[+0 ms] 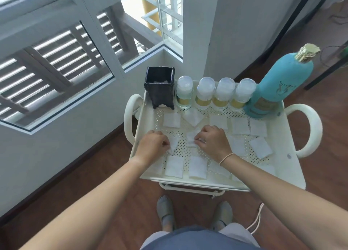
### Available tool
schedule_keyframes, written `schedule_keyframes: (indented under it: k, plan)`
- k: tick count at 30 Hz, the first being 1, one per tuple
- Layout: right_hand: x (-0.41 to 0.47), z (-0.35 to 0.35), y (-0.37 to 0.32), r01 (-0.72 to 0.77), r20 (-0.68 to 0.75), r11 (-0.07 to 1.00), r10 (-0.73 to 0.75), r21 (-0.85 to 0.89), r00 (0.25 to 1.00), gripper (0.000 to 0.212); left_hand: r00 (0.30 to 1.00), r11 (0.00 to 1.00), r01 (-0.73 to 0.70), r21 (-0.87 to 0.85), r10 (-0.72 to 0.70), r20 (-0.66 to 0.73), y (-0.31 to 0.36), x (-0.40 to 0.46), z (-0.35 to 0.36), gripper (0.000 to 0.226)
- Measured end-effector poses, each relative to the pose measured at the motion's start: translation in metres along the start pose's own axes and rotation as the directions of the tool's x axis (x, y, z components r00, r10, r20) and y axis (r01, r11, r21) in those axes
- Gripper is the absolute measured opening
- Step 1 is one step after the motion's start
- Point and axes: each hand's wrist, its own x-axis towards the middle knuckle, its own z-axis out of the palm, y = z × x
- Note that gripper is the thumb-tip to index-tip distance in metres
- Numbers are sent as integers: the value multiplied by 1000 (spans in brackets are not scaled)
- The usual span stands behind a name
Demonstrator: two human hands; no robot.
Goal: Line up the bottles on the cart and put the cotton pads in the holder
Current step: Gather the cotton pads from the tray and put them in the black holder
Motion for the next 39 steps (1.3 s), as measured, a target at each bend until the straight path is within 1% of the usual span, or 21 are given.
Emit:
schedule_keyframes:
  k: [4, 7, 11, 15, 18, 24, 27, 30, 35, 39]
  plan:
    - [3, -6, 1, -7, -44, 999, 9, 41, 999, 6, 997, 997, 25, -75, -31, -70, -1, 3, -5, 10]
    - [14, -20, 3, -3, -102, 996, 12, 85, 995, 5, 991, 994, 6, -105, -20, -133, 1, 13, -15, 12]
    - [37, -36, 4, -16, -136, 997, 26, 76, 990, 8, 979, 990, -3, -138, -25, -201, 5, 38, -27, 11]
    - [54, -33, 1, -72, -131, 996, 77, 48, 988, 12, 981, 994, 24, -107, -45, -189, 5, 59, -26, 12]
    - [60, -25, -1, -102, -117, 992, 110, 67, 987, 14, 986, 995, 33, -97, -48, -159, 4, 67, -24, 13]
    - [66, -12, -7, -251, -147, 961, 266, 114, 953, 15, 994, 997, 21, -70, -28, -102, 2, 77, -19, 14]
    - [67, -9, -9, -309, -152, 943, 326, 122, 933, 16, 995, 998, 18, -56, -23, -96, -1, 79, -15, 14]
    - [69, -6, -12, -324, -159, 939, 340, 117, 927, 17, 995, 999, 18, -49, -23, -101, -4, 79, -12, 15]
    - [72, -1, -12, -336, -103, 937, 345, 96, 933, 19, 995, 999, 20, -35, -23, -94, -8, 80, -11, 15]
    - [69, 0, -10, -316, -149, 939, 335, 134, 930, 19, 996, 999, -3, -44, -1, -93, -7, 79, -11, 16]
